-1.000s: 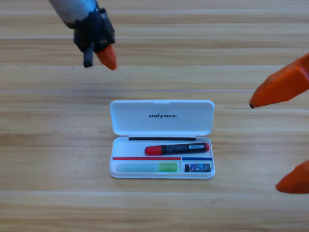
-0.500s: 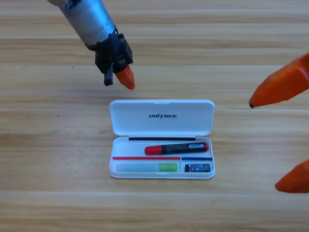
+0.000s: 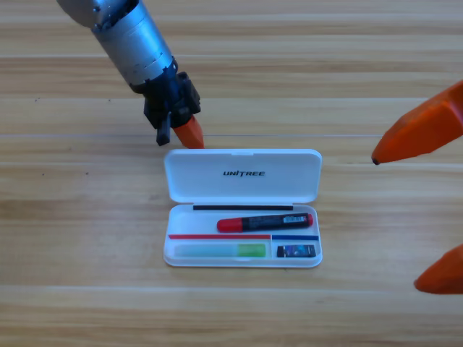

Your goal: Clean up eraser and pencils

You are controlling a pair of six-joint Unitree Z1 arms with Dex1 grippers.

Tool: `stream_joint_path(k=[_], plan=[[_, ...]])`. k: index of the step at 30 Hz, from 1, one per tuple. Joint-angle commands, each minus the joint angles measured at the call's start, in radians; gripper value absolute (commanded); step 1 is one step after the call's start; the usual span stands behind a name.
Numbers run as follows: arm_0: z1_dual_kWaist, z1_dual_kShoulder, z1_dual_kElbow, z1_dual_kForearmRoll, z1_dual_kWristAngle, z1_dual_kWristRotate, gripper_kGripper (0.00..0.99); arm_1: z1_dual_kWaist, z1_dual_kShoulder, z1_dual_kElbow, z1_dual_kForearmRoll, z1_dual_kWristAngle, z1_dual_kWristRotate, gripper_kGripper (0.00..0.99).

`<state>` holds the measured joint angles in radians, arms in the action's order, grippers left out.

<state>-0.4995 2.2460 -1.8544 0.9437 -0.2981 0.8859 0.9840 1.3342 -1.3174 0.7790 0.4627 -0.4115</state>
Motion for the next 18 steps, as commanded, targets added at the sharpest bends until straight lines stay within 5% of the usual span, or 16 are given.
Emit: stream_joint_path(k=[1,18], plan=[[0.022,0.032,0.04,-0.011,-0.033,-0.012,0.0,-0.001,0.049,0.035,-0.015,0.011,-0.003,0.946],[-0.001,-0.071,0.121,0.006,-0.081,-0.022,0.0,-0.001,0.054,0.035,-0.015,0.013,0.0,0.946]])
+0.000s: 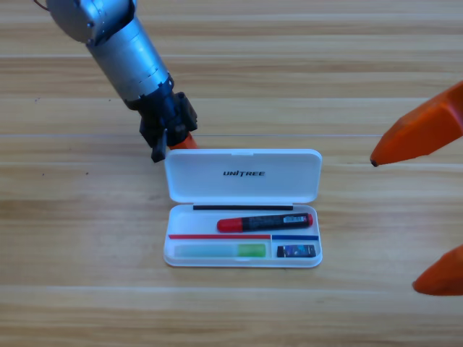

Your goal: Clean up eraser and pencils

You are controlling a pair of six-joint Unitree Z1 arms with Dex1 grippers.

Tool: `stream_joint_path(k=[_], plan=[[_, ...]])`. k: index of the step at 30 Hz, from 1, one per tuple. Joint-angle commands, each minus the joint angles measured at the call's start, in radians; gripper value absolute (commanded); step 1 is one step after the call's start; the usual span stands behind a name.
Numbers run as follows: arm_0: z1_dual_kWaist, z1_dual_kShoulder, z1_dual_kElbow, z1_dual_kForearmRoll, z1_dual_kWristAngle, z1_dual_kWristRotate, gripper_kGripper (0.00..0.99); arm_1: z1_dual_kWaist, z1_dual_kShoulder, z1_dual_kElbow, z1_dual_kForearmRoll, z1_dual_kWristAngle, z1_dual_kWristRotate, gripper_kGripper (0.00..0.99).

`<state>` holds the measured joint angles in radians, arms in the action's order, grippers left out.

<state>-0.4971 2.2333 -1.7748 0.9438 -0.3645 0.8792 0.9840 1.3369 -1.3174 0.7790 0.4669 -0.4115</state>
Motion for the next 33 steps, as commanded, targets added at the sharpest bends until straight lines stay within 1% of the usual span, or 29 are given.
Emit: stream_joint_path(k=[1,8,14,22,27,33], plan=[[-0.008,-0.07,0.046,0.009,-0.014,-0.017,0.0,-0.001,0.051,0.035,-0.015,0.009,0.0,0.946],[-0.052,-0.15,0.098,0.02,-0.022,-0.029,0.0,-0.001,0.051,0.035,-0.015,0.009,0.002,0.946],[-0.095,-0.176,0.149,0.007,-0.022,-0.036,0.0,-0.001,0.051,0.035,-0.015,0.012,0.003,0.946],[-0.123,-0.196,0.187,-0.011,-0.018,-0.042,0.0,-0.001,0.051,0.035,-0.015,0.013,0.005,0.946],[-0.127,-0.208,0.23,-0.046,-0.008,-0.04,0.0,-0.001,0.051,0.037,-0.015,0.015,0.005,0.946],[-0.132,-0.199,0.299,-0.129,-0.002,-0.039,0.0,-0.001,0.056,0.035,-0.015,0.015,0.005,0.946]])
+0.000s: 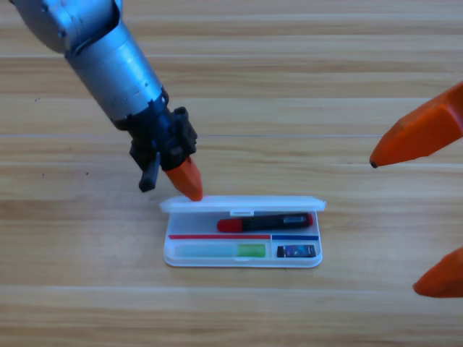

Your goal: Clean up eraser and pencils

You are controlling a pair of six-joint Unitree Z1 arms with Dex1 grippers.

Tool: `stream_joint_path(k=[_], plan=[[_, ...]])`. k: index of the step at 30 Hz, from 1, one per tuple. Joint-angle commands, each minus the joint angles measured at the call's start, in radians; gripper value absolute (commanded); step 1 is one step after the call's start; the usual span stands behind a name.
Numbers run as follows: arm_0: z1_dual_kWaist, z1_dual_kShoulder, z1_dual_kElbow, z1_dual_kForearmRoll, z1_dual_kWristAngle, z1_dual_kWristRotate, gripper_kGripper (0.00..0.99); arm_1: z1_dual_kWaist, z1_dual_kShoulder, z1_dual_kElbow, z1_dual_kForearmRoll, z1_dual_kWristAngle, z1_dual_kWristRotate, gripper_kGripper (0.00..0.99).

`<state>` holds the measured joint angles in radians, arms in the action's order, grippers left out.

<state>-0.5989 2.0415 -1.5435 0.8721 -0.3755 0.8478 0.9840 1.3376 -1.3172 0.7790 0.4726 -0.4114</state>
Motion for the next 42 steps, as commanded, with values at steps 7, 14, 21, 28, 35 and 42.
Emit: stream_joint_path(k=[7,14,21,28,35,42], plan=[[-0.05,0.014,0.106,-0.108,0.009,0.017,0.0,-0.001,0.057,0.035,-0.015,0.009,0.006,0.946],[-0.075,0.028,0.145,-0.16,0.023,0.053,0.0,-0.001,0.057,0.035,-0.015,0.009,0.006,0.946],[-0.084,0.022,0.191,-0.205,0.024,0.074,0.0,-0.001,0.06,0.035,-0.015,0.009,0.008,0.946],[-0.09,0.019,0.23,-0.248,0.027,0.074,0.0,-0.001,0.058,0.035,-0.015,0.009,0.008,0.946],[-0.099,0.026,0.246,-0.271,0.027,0.073,0.0,-0.001,0.06,0.033,-0.015,0.012,0.008,0.946],[-0.111,0.042,0.244,-0.288,0.029,0.07,0.0,-0.001,0.061,0.032,-0.015,0.012,0.01,0.946]])
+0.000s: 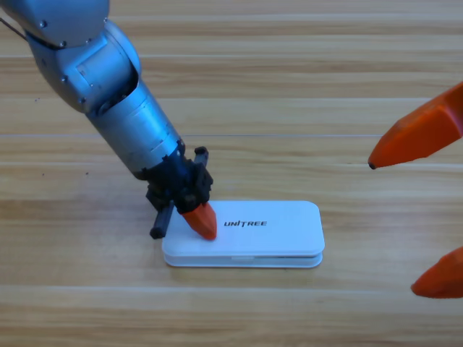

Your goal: Clean up eraser and pencils

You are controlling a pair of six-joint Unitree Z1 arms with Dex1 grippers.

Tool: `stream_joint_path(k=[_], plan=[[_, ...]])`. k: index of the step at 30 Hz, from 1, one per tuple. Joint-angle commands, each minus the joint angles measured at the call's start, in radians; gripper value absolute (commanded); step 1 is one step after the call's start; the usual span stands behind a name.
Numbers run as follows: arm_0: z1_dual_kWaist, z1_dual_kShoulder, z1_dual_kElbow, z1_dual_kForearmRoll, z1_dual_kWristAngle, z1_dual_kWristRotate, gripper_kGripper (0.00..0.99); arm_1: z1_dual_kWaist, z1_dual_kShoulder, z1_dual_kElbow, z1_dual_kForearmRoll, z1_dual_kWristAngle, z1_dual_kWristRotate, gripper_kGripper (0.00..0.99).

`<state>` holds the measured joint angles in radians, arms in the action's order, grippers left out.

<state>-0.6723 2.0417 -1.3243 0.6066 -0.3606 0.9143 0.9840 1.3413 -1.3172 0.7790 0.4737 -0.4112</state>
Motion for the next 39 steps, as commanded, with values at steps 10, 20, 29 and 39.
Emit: stream_joint_path(k=[10,20,29,39], plan=[[-0.058,0.081,0.023,-0.051,0.023,-0.002,0.0,0.001,0.062,0.032,-0.015,0.011,0.009,0.946],[-0.069,0.103,0.03,-0.073,0.026,-0.006,0.0,0.001,0.062,0.032,-0.015,0.011,0.011,0.946],[-0.036,-0.048,-0.087,0.196,0.063,-0.038,0.825,0.001,0.062,0.032,-0.015,0.013,0.011,0.946],[0.013,-0.304,-0.283,0.501,0.094,-0.041,0.99,0.001,0.062,0.033,-0.015,0.013,0.011,0.946]])
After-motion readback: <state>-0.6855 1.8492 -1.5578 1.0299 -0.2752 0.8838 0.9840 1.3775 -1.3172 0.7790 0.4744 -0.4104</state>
